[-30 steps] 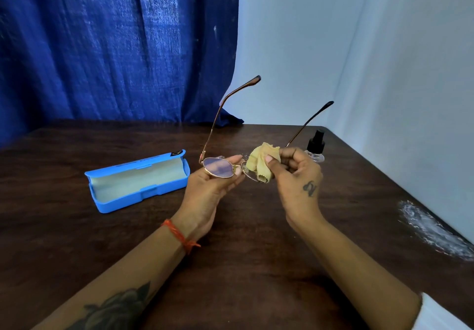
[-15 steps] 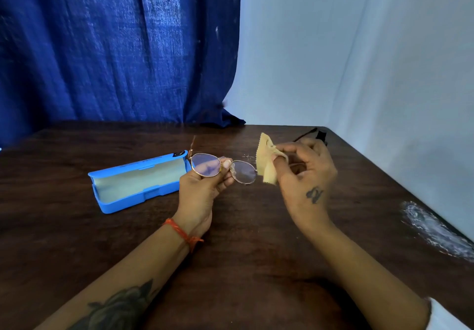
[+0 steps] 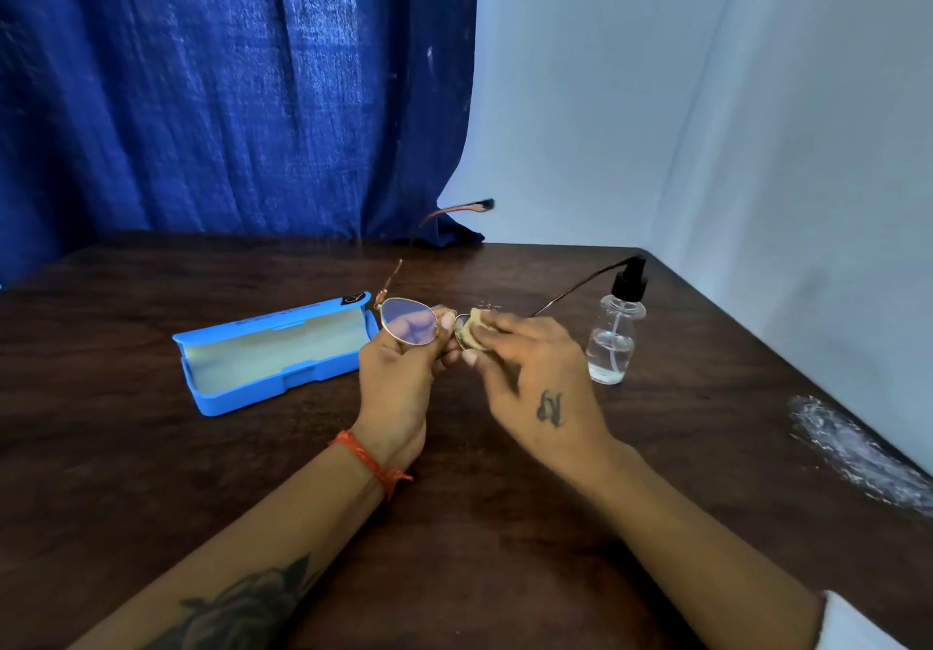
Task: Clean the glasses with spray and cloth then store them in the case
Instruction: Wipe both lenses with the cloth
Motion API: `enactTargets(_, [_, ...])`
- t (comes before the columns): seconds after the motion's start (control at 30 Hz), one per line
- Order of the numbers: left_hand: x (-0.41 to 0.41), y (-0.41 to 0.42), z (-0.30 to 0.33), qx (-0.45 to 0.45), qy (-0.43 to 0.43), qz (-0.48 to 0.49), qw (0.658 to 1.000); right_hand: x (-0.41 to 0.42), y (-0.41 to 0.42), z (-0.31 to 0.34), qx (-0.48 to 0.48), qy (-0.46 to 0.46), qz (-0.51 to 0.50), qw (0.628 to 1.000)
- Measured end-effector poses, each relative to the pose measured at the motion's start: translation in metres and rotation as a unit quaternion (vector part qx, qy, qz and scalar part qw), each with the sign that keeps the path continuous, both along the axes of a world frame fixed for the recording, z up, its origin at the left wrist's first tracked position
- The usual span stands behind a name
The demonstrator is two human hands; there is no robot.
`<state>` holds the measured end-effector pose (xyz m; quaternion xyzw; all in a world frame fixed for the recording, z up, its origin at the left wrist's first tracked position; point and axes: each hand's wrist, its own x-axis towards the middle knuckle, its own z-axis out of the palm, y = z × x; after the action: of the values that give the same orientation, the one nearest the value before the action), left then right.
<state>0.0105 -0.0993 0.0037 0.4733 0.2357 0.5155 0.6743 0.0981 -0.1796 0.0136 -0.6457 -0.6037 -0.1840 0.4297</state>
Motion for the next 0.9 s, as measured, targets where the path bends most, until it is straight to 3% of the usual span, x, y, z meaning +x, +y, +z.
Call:
enactTargets(0.13, [-0.001,0.003,0.000,0.005,0.007,0.017,1.000,0.007,-0.002,0.003,-0.004,-0.011,0.054,0.998])
enactTargets(0.4, [0.001,0.002,-0.003,0.044,0.033,0.020,0.998,0.001,0.000,0.002,0.044,-0.071,-0.026,0.996])
enactTargets(0.53, [0.001,0.000,-0.004,0.036,0.028,0.011,0.999,-0.003,0.001,-0.001,-0.006,-0.084,0.004,0.996])
enactTargets(0.67, [0.001,0.001,-0.003,0.035,0.028,0.012,0.999,0.002,-0.001,0.001,0.008,-0.110,0.029,0.993])
enactTargets(0.9, [0.001,0.001,-0.001,0.050,0.035,0.006,0.998,0.001,0.001,0.000,-0.019,-0.108,-0.041,0.993])
